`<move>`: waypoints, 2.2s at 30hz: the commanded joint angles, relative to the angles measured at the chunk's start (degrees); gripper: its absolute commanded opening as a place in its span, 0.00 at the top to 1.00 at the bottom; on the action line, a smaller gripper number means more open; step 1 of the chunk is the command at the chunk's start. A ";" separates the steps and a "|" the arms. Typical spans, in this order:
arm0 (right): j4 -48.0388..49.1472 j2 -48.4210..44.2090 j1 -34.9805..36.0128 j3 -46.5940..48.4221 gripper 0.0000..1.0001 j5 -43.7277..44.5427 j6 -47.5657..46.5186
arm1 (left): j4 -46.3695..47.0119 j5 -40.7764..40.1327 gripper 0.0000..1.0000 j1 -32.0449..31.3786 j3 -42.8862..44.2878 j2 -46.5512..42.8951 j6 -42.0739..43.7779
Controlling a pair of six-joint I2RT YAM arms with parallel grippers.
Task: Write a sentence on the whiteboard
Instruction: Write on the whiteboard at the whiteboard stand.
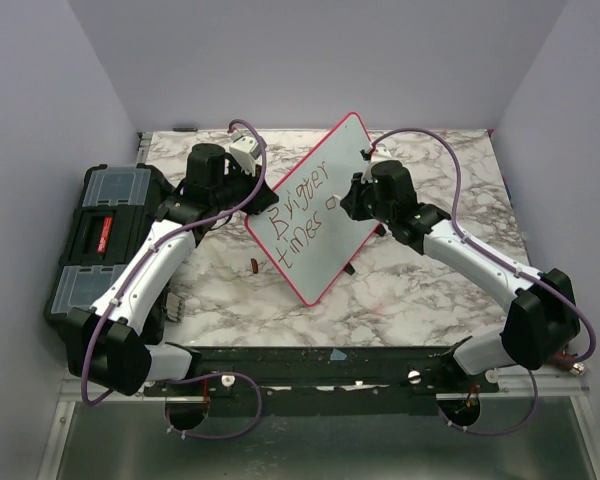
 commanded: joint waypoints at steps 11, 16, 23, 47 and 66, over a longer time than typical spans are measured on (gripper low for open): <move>1.35 -0.96 0.25 -5.27 0.99 0.82 1.13 | 1.85 -2.12 1.00 -0.16 0.48 0.32 6.28; 1.22 -0.95 0.25 -5.63 0.99 1.47 1.55 | 1.76 -2.21 1.00 -0.16 0.39 0.17 6.21; -0.17 -2.01 0.24 -5.10 0.99 3.11 1.56 | 1.72 -2.21 1.00 -0.15 0.39 -0.01 6.21; -0.23 -1.78 -0.20 1.60 0.99 5.01 -0.05 | 1.81 -2.26 1.00 -0.16 0.32 -0.10 6.38; 1.09 3.23 -1.52 7.75 0.99 1.13 0.38 | 1.82 -2.37 1.00 -0.16 0.11 -0.10 6.46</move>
